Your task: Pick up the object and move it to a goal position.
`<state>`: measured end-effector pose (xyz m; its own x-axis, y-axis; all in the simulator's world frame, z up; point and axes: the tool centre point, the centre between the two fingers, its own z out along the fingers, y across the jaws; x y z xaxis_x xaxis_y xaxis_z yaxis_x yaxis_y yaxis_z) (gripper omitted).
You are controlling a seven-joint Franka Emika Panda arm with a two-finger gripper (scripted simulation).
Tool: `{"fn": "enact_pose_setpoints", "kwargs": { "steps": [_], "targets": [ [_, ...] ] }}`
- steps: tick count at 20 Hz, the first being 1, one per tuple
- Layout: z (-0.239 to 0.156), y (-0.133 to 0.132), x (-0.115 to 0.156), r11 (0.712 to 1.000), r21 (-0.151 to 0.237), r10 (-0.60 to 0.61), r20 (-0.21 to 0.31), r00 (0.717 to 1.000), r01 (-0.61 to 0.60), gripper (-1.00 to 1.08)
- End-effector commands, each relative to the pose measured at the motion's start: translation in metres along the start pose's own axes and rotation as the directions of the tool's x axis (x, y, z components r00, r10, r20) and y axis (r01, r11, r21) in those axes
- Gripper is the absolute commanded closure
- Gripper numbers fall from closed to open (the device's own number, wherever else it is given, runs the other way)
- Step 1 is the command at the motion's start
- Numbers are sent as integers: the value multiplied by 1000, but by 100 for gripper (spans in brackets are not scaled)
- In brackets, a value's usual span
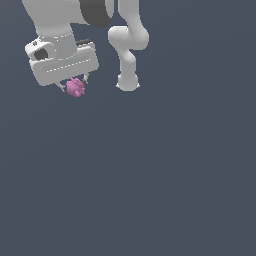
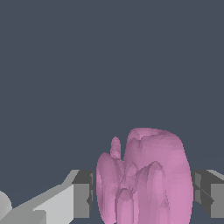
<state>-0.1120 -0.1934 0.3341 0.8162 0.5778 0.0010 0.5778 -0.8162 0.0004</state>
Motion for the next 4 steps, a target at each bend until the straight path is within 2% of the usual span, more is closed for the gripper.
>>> {"fn": "enact_pose_setpoints", "kwargs": {
  "steps": [1,4],
  "targets": [
    [-4,3,-1,1000,0,-1,1,1000,1,108],
    [-4,3,-1,1000,0,-1,1,1000,1,108]
  ]
}}
